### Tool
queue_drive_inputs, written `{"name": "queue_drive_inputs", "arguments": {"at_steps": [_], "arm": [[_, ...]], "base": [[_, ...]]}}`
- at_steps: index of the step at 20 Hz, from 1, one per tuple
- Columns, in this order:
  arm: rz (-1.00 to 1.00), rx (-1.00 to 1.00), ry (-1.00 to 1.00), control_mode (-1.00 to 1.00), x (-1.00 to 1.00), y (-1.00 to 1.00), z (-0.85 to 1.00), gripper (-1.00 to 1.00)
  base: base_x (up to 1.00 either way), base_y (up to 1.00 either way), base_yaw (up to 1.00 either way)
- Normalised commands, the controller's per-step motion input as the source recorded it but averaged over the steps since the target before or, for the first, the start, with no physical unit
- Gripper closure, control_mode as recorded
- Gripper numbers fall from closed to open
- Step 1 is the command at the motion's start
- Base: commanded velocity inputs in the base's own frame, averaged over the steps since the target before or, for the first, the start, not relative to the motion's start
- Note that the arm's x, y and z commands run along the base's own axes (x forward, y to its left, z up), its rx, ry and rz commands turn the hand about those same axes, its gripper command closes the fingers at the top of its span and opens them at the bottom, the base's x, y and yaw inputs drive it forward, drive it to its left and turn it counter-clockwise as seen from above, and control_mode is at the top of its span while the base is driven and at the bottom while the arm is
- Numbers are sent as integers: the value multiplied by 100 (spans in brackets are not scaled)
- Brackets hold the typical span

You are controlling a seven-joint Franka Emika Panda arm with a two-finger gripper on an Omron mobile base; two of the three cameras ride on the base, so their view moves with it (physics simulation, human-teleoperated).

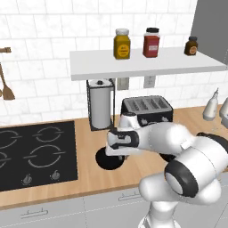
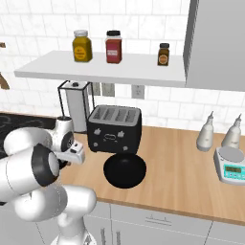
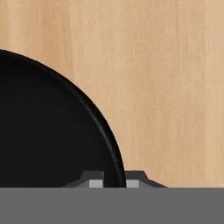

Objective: Pick up the bowls on the counter and stack them on top of one another in the open cabinet. Place the smaller bowl on top of the larger bowl.

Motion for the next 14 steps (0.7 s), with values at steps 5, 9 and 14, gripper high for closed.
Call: {"name": "queue_drive_inputs", "arguments": {"at_steps": [5,9,14], "arm": [[-32,7,-12,-100,-83,-46,65,100],[-29,2,-8,-100,-88,-51,78,100],[-24,0,-1,-100,-70,-69,70,100]], "base": [[0,0,0],[0,0,0],[0,0,0]]}}
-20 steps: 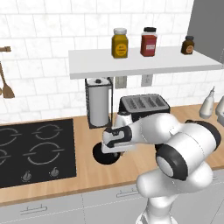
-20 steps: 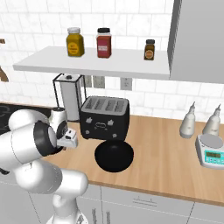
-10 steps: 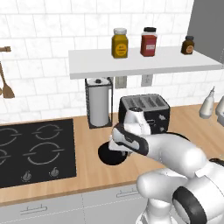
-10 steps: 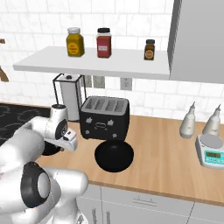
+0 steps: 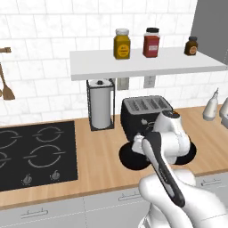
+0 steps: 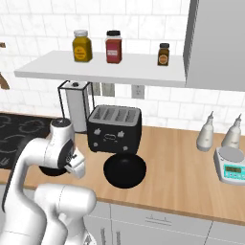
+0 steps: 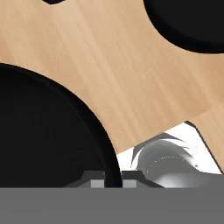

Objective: Pick up the bowls on the counter and stack them on top of one another in the open cabinet. Place the smaller bowl on top of the larger bowl.

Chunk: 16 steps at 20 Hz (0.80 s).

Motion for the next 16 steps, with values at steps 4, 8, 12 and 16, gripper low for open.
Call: {"name": "queue_drive_inputs", "arguments": {"at_steps": [4,8,12,16], "arm": [[-18,0,2,-100,-31,-99,47,100],[-18,6,0,-100,-14,-93,63,100],[-16,5,0,-100,-2,-91,31,100],[-11,10,0,-100,1,-90,4,100]], "base": [[0,0,0],[0,0,0],[0,0,0],[0,0,0]]}}
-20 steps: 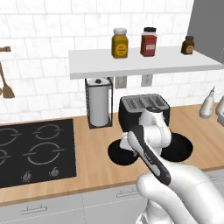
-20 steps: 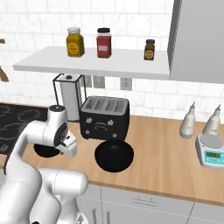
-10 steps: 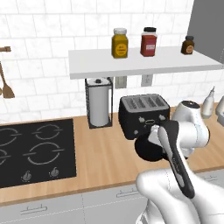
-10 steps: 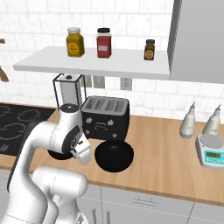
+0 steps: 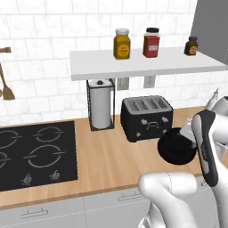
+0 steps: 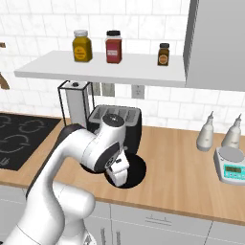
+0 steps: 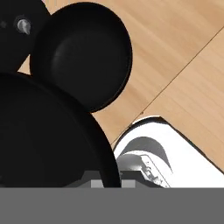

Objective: Pick up the bowls on the counter and stack them on top of one another in the open cabinet. Place the smaller bowl on top of the larger bowl.

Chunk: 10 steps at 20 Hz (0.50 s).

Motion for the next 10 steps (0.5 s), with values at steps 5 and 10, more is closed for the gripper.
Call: {"name": "queue_drive_inputs", "arguments": {"at_steps": [5,10], "arm": [[-10,1,0,-100,20,-41,-9,100],[-12,0,0,-100,44,-16,-22,100]], "base": [[0,0,0],[0,0,0]]}}
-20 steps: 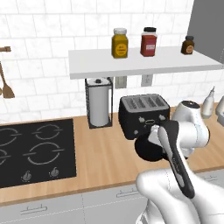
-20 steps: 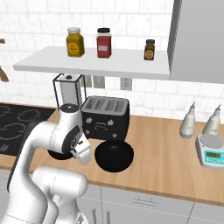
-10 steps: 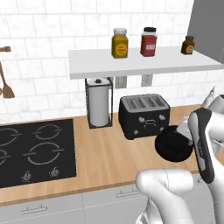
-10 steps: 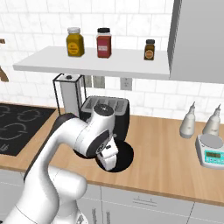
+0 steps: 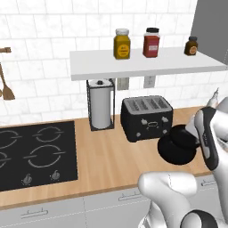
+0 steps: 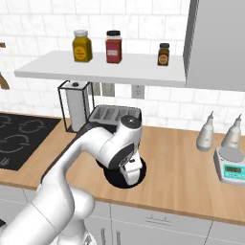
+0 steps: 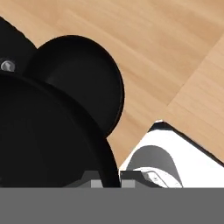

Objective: Pick up the bowls on the counter and stack them on top of one another in the open cabinet. Place the smaller bowl on top of the larger bowl.

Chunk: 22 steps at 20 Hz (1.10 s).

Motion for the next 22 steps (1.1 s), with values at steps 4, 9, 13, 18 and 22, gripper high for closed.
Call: {"name": "queue_drive_inputs", "arguments": {"at_steps": [4,9,13,18,22], "arm": [[-7,1,0,-100,11,-50,-26,100],[-9,-3,7,-100,12,-2,-35,100],[-7,-2,1,-100,22,0,-30,100],[-3,0,-1,-100,2,0,-24,100],[0,0,-1,-100,11,7,-13,100]], "base": [[0,0,0],[0,0,0],[0,0,0],[0,0,0],[0,0,0]]}}
